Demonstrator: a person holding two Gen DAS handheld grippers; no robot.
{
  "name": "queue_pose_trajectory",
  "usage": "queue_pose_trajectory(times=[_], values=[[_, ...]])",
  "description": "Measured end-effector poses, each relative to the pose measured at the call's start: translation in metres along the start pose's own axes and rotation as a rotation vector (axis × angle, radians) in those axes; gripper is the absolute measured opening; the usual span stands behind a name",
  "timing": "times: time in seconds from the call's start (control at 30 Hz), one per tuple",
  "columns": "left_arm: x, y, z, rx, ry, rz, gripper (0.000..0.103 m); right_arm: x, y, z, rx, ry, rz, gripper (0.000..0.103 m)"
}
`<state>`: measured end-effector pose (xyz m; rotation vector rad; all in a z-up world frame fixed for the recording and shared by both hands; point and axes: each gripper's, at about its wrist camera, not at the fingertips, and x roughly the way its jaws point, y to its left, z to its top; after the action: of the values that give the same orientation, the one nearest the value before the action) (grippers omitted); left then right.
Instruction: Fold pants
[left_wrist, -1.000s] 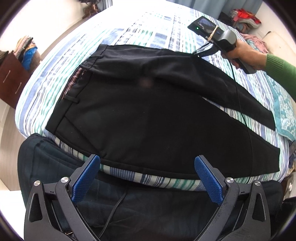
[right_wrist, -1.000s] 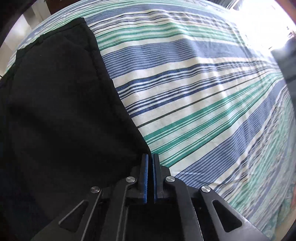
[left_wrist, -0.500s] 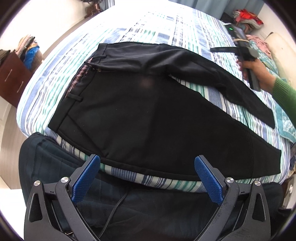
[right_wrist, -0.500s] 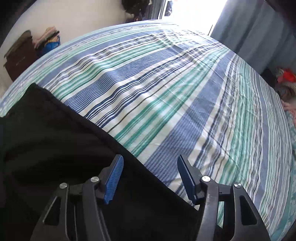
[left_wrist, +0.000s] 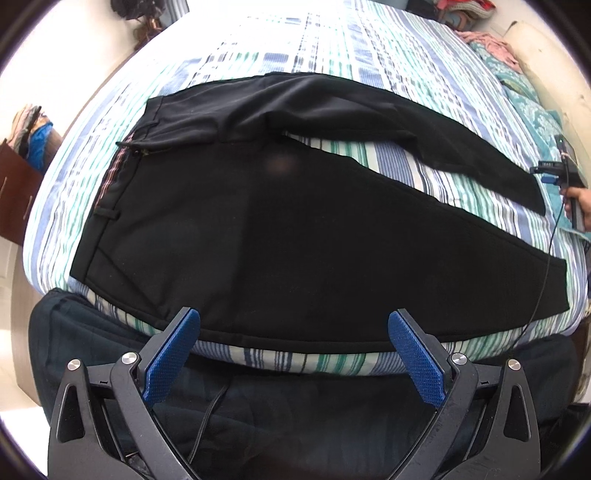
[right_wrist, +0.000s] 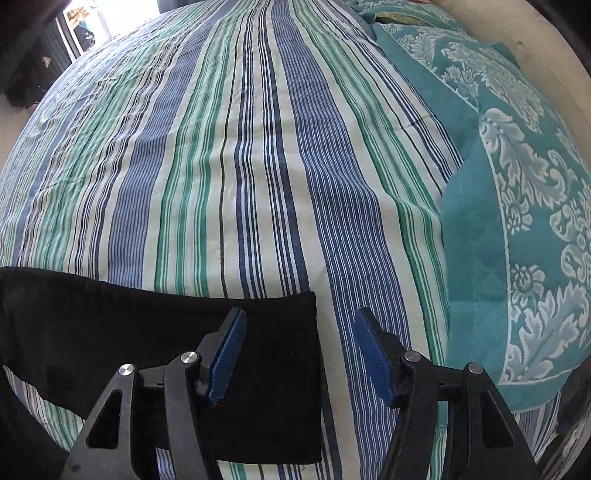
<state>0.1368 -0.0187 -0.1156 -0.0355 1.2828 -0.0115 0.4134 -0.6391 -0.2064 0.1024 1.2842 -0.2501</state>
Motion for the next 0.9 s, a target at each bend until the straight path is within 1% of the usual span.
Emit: queue_pose_trajectory(times=[0.07, 0.1, 0.13, 0.17, 0.2, 0.27, 0.3, 0.33, 0.4, 0.47, 0.53, 0.57, 0.6, 0.63, 0.67, 0.73, 0.77, 0.8, 0.83, 0.87, 0.9], values=[[0.001, -0.011, 0.0, 0.029, 0.004, 0.013, 0.102, 0.016, -0.002, -0.002, 0.017, -0.003, -0.015, 0.061], [0.001, -0.015, 0.001, 0.04, 0.006, 0.021, 0.102, 0.026, -0.004, -0.003, 0.04, 0.008, 0.0, 0.052], [0.001, -0.018, 0.002, 0.047, 0.006, 0.028, 0.102, 0.034, -0.005, -0.003, 0.059, 0.034, 0.051, 0.034], [0.002, -0.021, 0.003, 0.052, 0.004, 0.037, 0.102, 0.032, 0.0, 0.002, 0.044, 0.028, 0.054, 0.015], [0.002, -0.023, 0.004, 0.054, 0.002, 0.045, 0.102, 0.023, 0.01, 0.009, -0.017, -0.017, -0.018, 0.01], [0.004, -0.027, 0.007, 0.059, -0.002, 0.056, 0.102, -0.009, 0.031, 0.029, -0.135, -0.179, -0.137, 0.01], [0.005, -0.03, 0.007, 0.063, -0.001, 0.059, 0.102, -0.023, 0.036, 0.04, -0.15, -0.25, -0.163, 0.01], [0.006, -0.033, 0.008, 0.07, 0.001, 0.061, 0.102, -0.032, 0.038, 0.051, -0.146, -0.294, -0.17, 0.01], [0.007, -0.04, 0.008, 0.089, 0.009, 0.065, 0.102, -0.037, 0.044, 0.069, -0.145, -0.343, -0.197, 0.01], [0.007, -0.043, 0.007, 0.105, 0.012, 0.069, 0.102, -0.025, 0.052, 0.077, -0.147, -0.337, -0.221, 0.011], [0.007, -0.043, 0.009, 0.11, 0.012, 0.076, 0.102, -0.001, 0.057, 0.077, -0.148, -0.287, -0.249, 0.013], [0.007, -0.042, 0.011, 0.108, 0.006, 0.087, 0.102, 0.011, 0.054, 0.071, -0.142, -0.255, -0.259, 0.022], [0.007, -0.039, 0.016, 0.105, -0.009, 0.099, 0.102, 0.019, 0.054, 0.067, -0.13, -0.225, -0.272, 0.037], [0.007, -0.034, 0.025, 0.101, -0.036, 0.112, 0.102, 0.023, 0.051, 0.06, -0.108, -0.218, -0.287, 0.044], [0.006, -0.026, 0.037, 0.09, -0.075, 0.126, 0.102, 0.02, 0.049, 0.051, -0.084, -0.241, -0.279, 0.053], [0.008, -0.005, 0.069, 0.039, -0.177, 0.148, 0.102, -0.002, 0.047, 0.031, -0.033, -0.322, -0.24, 0.059], [0.012, 0.007, 0.088, 0.01, -0.229, 0.154, 0.102, -0.017, 0.047, 0.019, -0.01, -0.363, -0.209, 0.065], [0.02, 0.018, 0.106, -0.019, -0.276, 0.168, 0.102, -0.033, 0.05, 0.006, 0.005, -0.403, -0.171, 0.069], [0.033, 0.027, 0.121, -0.037, -0.311, 0.187, 0.102, -0.051, 0.053, -0.008, 0.016, -0.441, -0.13, 0.071], [0.052, 0.034, 0.134, -0.039, -0.318, 0.222, 0.102, -0.067, 0.055, -0.025, 0.027, -0.474, -0.087, 0.074], [0.078, 0.042, 0.146, -0.039, -0.29, 0.294, 0.102, -0.085, 0.058, -0.044, 0.039, -0.501, -0.045, 0.078]])
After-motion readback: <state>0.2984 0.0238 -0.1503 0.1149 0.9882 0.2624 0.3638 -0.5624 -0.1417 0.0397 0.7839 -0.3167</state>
